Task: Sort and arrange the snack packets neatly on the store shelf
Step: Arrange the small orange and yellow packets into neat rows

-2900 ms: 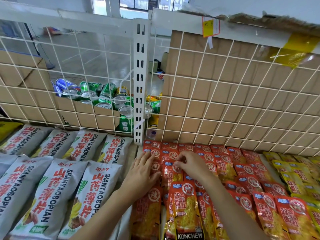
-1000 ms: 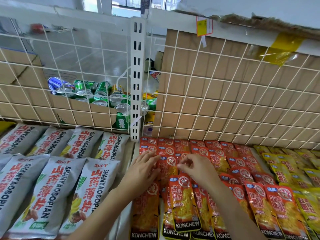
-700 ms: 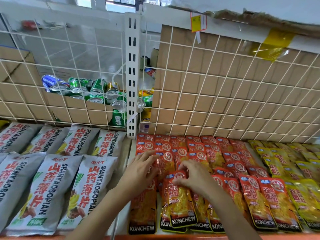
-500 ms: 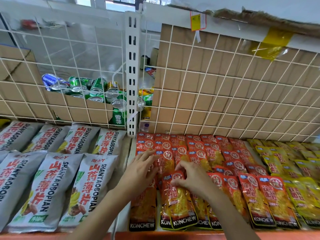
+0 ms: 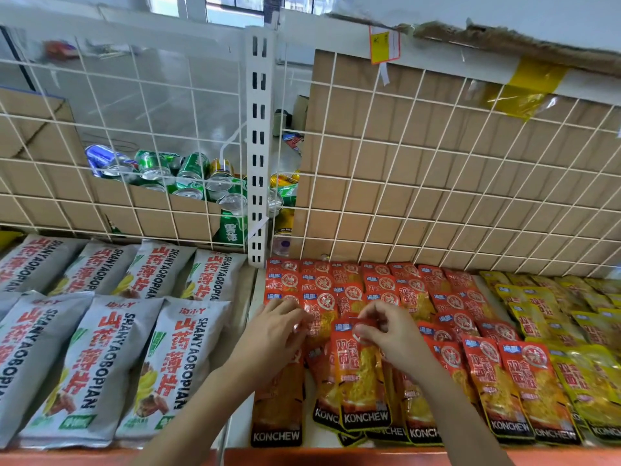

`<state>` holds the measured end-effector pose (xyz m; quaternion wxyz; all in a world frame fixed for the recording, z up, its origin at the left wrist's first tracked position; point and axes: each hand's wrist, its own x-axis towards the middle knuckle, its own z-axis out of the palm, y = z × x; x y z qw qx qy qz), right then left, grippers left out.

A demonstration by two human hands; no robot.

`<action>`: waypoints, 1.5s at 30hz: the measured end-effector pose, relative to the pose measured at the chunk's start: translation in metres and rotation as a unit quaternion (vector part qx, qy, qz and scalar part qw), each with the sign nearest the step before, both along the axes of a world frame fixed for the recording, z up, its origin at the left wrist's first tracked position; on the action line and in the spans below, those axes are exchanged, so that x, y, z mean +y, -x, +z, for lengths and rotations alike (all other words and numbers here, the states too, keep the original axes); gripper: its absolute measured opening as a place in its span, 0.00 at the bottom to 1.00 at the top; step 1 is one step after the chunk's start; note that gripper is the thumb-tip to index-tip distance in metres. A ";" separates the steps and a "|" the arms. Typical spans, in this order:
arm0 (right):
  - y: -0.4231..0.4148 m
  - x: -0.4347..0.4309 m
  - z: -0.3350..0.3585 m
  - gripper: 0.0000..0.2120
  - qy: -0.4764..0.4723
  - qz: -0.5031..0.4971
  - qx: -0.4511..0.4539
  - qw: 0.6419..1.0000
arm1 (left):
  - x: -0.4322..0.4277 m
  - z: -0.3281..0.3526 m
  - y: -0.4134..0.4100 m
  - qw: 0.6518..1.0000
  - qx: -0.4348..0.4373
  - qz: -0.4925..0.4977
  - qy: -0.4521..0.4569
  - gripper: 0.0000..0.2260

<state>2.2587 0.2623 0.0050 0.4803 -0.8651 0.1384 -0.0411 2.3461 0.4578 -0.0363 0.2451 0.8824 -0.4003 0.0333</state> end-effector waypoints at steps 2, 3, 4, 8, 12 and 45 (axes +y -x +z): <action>0.003 -0.009 0.005 0.06 0.003 -0.019 -0.002 1.000 | -0.003 0.005 0.002 0.998 -0.011 -0.051 -0.047 0.21; 0.005 -0.013 0.007 0.06 0.007 -0.027 -0.003 1.000 | -0.005 0.007 0.004 0.995 -0.008 -0.066 -0.070 0.22; 0.007 -0.018 0.009 0.06 0.008 -0.036 -0.006 0.999 | -0.007 0.008 0.006 0.993 -0.003 -0.071 -0.090 0.22; 0.010 -0.035 0.006 0.07 0.035 -0.078 -0.006 0.996 | -0.016 0.010 0.012 0.987 -0.004 -0.069 -0.143 0.25; 0.011 -0.040 -0.005 0.10 0.067 -0.060 0.025 0.996 | -0.022 0.009 0.017 0.983 0.001 -0.066 -0.171 0.31; 0.012 -0.035 -0.015 0.10 0.083 -0.056 0.000 0.995 | -0.034 0.025 -0.050 0.994 0.106 -0.039 0.010 0.08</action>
